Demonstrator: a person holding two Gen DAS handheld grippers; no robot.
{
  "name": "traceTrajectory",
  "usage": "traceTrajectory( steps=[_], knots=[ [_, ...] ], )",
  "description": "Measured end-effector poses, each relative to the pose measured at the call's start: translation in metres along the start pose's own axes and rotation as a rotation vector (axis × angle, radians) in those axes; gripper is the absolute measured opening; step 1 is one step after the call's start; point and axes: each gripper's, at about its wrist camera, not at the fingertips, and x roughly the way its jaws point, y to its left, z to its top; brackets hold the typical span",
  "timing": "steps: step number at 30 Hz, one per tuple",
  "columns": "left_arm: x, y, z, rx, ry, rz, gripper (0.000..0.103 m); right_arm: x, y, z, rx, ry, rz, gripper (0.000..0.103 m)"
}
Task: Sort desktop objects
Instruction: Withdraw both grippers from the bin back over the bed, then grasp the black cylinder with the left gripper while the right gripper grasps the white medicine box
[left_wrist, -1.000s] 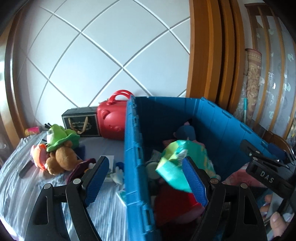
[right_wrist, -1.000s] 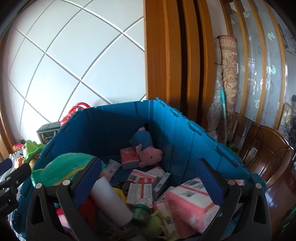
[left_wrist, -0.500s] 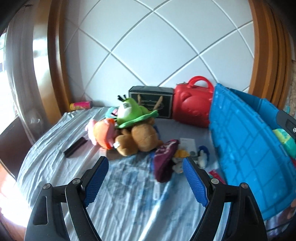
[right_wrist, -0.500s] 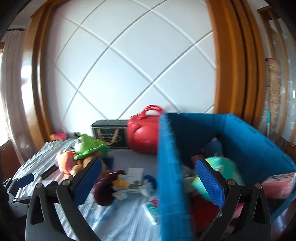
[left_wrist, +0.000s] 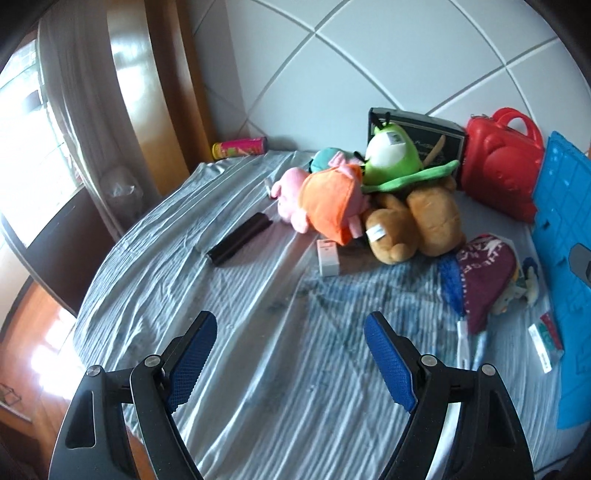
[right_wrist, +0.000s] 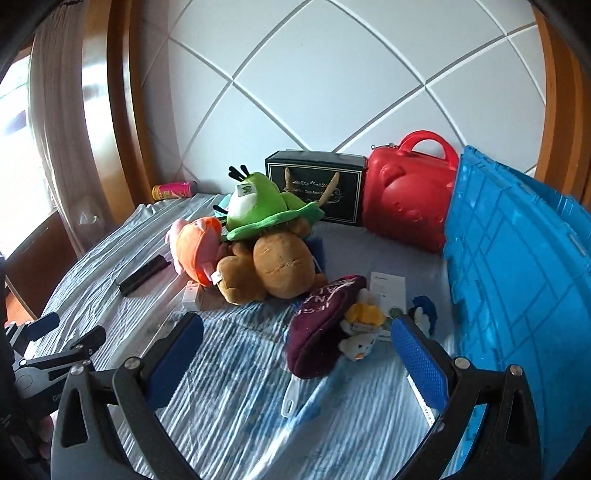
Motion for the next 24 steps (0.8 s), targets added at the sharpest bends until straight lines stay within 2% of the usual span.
traceTrajectory(
  steps=[2,5,9,12,18,24],
  knots=[
    [0.009,0.014,0.000,-0.006,0.015,0.021,0.083,0.018,0.019,0.000,-0.016,0.041,0.038,0.103],
    [0.026,0.039,0.005,-0.024,0.034,0.008,0.083,0.032,0.045,0.002,-0.057,0.061,0.048,0.103],
    [0.062,0.069,0.018,0.017,0.047,0.003,0.083,0.059,0.079,0.001,-0.020,0.090,0.076,0.103],
    [0.100,0.095,0.033,0.056,0.055,-0.027,0.083,0.092,0.112,-0.004,0.017,0.137,0.066,0.103],
    [0.195,0.131,0.060,0.187,0.106,-0.121,0.083,0.172,0.177,-0.018,0.135,0.245,-0.028,0.103],
    [0.264,0.128,0.076,0.287,0.154,-0.206,0.083,0.228,0.207,-0.019,0.185,0.294,-0.125,0.103]
  ],
)
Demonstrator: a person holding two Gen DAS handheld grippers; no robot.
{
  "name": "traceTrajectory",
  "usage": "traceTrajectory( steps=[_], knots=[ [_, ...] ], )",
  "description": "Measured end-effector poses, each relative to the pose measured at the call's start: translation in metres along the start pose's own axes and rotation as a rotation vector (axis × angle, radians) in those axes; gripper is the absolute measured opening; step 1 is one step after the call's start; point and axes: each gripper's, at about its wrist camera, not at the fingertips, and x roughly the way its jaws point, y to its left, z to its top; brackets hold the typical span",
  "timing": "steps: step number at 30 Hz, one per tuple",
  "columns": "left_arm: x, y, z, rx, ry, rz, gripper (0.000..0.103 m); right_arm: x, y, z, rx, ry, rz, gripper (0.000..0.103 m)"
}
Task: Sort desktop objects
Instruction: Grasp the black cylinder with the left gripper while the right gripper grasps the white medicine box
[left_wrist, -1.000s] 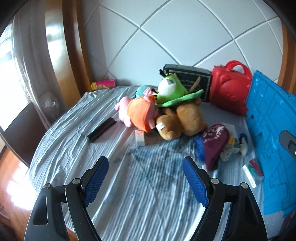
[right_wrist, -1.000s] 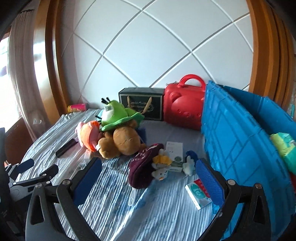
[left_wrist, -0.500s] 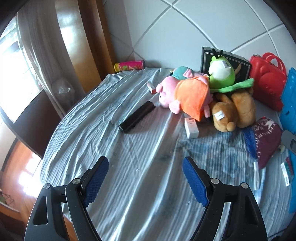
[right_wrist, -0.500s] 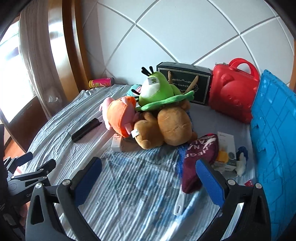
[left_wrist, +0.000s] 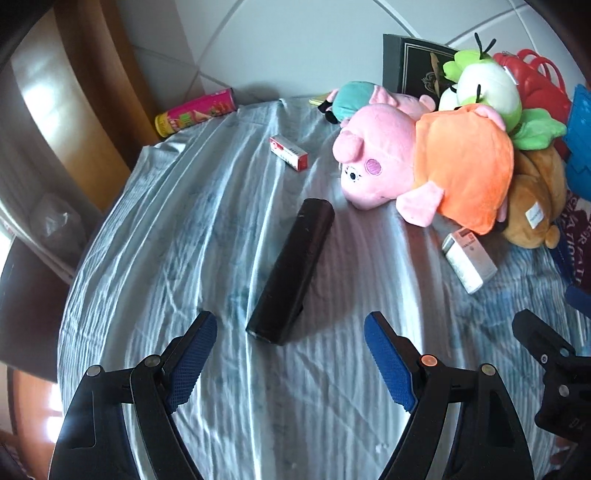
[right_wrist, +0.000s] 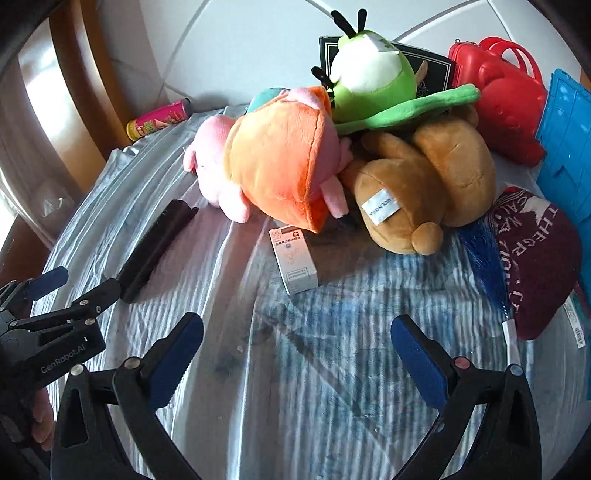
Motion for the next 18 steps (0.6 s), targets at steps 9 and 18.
traceTrajectory(
  steps=[9,18],
  knots=[
    [0.077,0.008,0.032,0.036,0.041,-0.042,0.083,0.058,0.002,0.029,0.061,0.006,-0.049,0.103],
    [0.106,0.004,0.040,0.031,0.036,-0.090,0.083,0.089,0.002,0.037,0.078,0.036,-0.050,0.103]
  ],
)
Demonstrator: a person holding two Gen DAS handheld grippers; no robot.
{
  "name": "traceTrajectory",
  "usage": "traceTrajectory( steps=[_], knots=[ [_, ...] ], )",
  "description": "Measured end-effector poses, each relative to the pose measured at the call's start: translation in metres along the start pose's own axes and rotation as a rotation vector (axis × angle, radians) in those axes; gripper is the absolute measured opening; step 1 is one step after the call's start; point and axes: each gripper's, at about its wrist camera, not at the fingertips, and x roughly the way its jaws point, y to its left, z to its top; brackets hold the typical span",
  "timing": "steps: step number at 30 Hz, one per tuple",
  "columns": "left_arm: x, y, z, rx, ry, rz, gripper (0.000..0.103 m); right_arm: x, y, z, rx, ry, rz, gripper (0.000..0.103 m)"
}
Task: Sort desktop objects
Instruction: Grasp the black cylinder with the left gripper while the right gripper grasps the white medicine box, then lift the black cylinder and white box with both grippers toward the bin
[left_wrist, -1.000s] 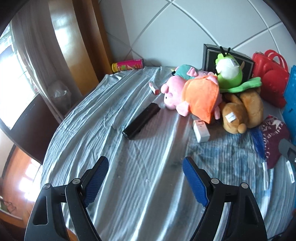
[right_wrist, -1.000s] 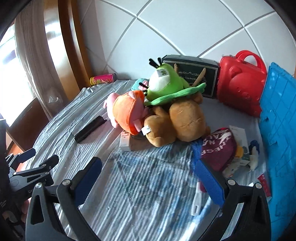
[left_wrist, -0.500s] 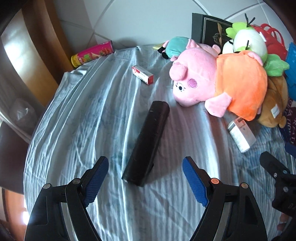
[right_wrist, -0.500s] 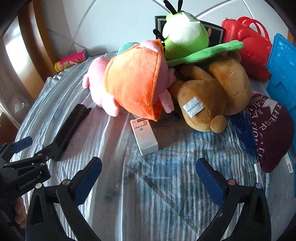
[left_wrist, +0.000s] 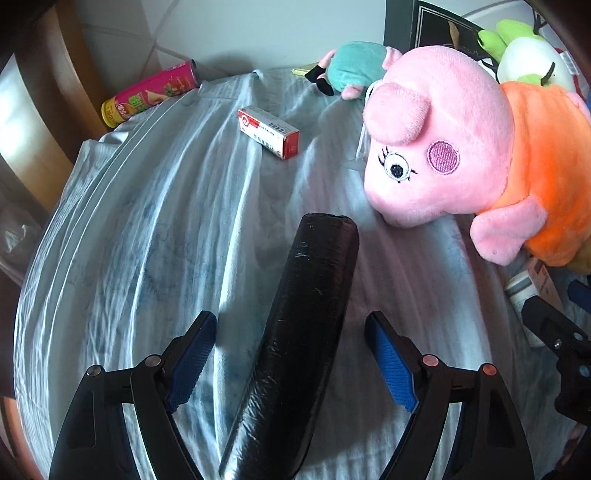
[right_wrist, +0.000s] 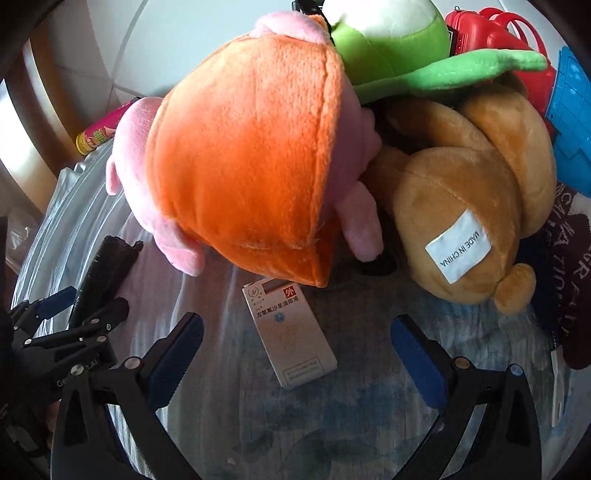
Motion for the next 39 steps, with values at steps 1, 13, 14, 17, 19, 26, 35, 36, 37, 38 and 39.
traceTrajectory(
  steps=[1,13,14,17,19,26,35,36,37,38,39],
  knots=[
    [-0.001,-0.001,-0.001,-0.005,-0.005,-0.011,0.080,0.002,0.002,0.000,-0.008,0.002,-0.001,0.101],
    [-0.020,-0.016,-0.018,0.031,-0.046,0.006,0.036,0.001,0.015,-0.017,-0.066,0.013,0.003,0.031],
    [-0.024,-0.015,-0.020,0.032,-0.049,0.012,0.036,-0.002,0.016,-0.020,-0.066,0.013,0.009,0.031],
    [-0.038,-0.006,-0.022,0.023,-0.066,0.020,0.036,-0.019,0.014,-0.026,-0.062,0.000,0.016,0.031],
    [-0.051,-0.002,-0.024,0.009,-0.075,0.020,0.036,-0.031,0.011,-0.030,-0.058,-0.008,0.024,0.031],
    [-0.082,-0.006,-0.039,0.020,-0.073,0.004,0.039,-0.047,0.011,-0.046,-0.073,0.009,0.049,0.031],
    [-0.038,-0.010,-0.032,0.024,-0.009,0.024,0.048,-0.037,0.009,-0.047,-0.081,0.028,0.038,0.031],
    [-0.036,-0.010,-0.031,0.014,-0.019,0.020,0.052,-0.033,0.008,-0.047,-0.078,0.035,0.034,0.031],
    [-0.034,-0.010,-0.030,0.013,-0.030,0.024,0.055,-0.027,0.009,-0.047,-0.076,0.047,0.033,0.031],
    [-0.033,-0.011,-0.029,0.012,-0.042,0.028,0.056,-0.020,0.010,-0.047,-0.074,0.059,0.031,0.031],
    [-0.034,-0.011,-0.028,0.014,-0.044,0.026,0.056,-0.014,0.011,-0.047,-0.073,0.072,0.030,0.032]
  ],
)
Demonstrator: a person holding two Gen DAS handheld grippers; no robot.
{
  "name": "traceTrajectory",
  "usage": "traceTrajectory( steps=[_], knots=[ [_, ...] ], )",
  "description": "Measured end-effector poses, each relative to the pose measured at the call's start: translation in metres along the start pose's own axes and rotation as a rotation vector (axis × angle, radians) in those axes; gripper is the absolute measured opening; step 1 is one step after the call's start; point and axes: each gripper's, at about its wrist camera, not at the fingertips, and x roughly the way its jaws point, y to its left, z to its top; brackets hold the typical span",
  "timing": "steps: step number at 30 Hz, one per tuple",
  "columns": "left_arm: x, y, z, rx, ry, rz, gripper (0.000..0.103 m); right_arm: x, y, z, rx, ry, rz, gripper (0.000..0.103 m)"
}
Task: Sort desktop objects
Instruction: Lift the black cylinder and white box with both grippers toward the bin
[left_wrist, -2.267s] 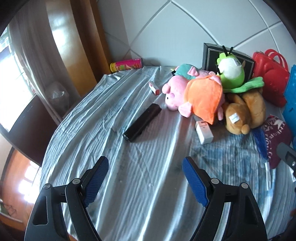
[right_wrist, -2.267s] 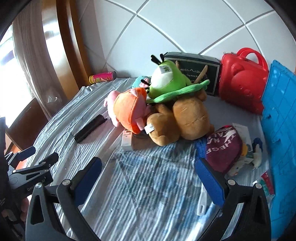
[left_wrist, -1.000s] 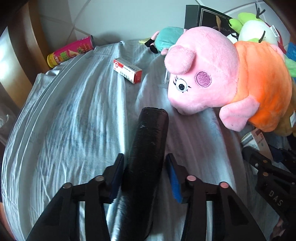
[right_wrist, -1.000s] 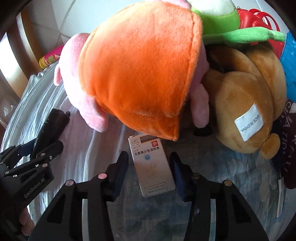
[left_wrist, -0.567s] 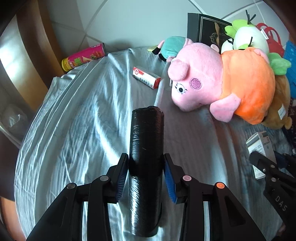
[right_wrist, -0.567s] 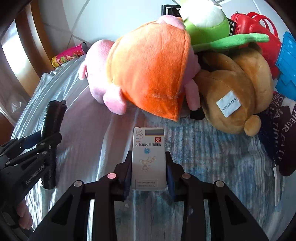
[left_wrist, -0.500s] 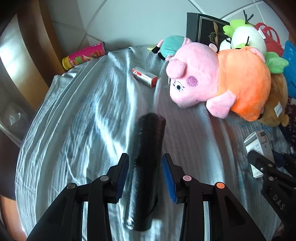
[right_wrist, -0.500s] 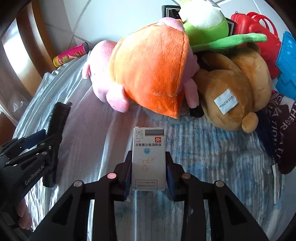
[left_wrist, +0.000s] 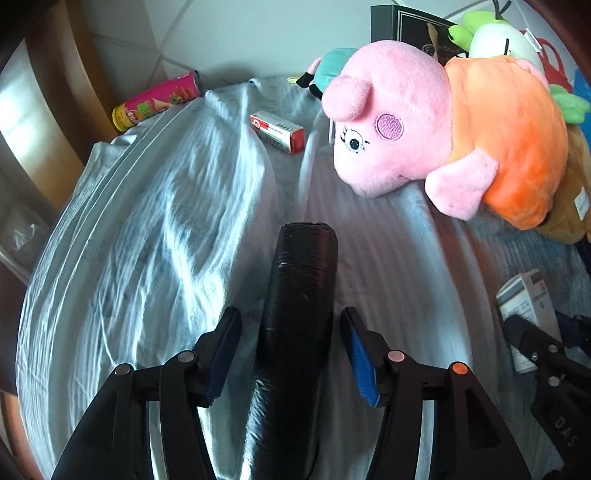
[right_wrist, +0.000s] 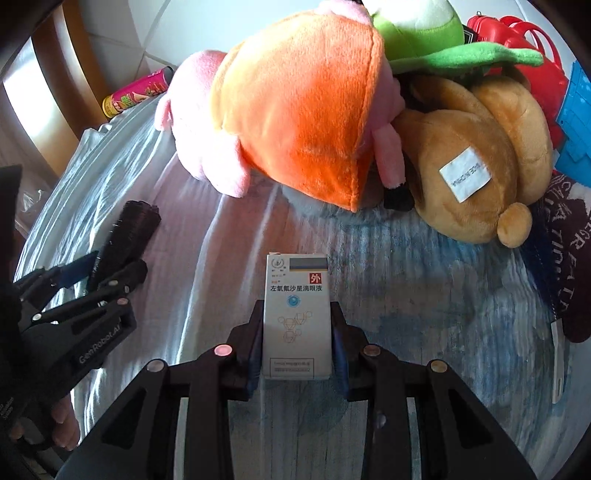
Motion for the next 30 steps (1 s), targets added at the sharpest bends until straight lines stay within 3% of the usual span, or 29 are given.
traceTrajectory(
  steps=[3,5,9,11,12,19,30],
  knots=[
    [0.000,0.001,0.002,0.001,-0.013,-0.012,0.057,0.005,0.004,0.003,-0.015,-0.011,-0.009,0.032],
    [0.000,0.001,0.002,-0.014,-0.025,0.004,0.066,0.006,0.004,0.005,-0.020,-0.016,-0.011,0.032],
    [0.000,-0.002,0.005,-0.004,-0.023,0.009,0.066,0.006,0.002,0.006,-0.023,-0.013,-0.014,0.032],
    [-0.003,-0.005,0.002,0.008,-0.002,-0.027,0.037,0.005,0.000,0.005,-0.017,-0.010,-0.012,0.032],
    [-0.006,-0.007,0.000,0.013,0.008,-0.048,0.036,0.003,-0.003,0.003,-0.012,-0.010,-0.011,0.032],
    [-0.017,-0.021,-0.012,0.023,0.018,-0.040,0.035,-0.004,-0.007,-0.005,0.013,-0.016,-0.008,0.031],
    [-0.067,-0.029,-0.017,0.017,-0.048,-0.047,0.034,-0.049,0.000,-0.006,-0.005,-0.082,-0.010,0.031]
  ],
)
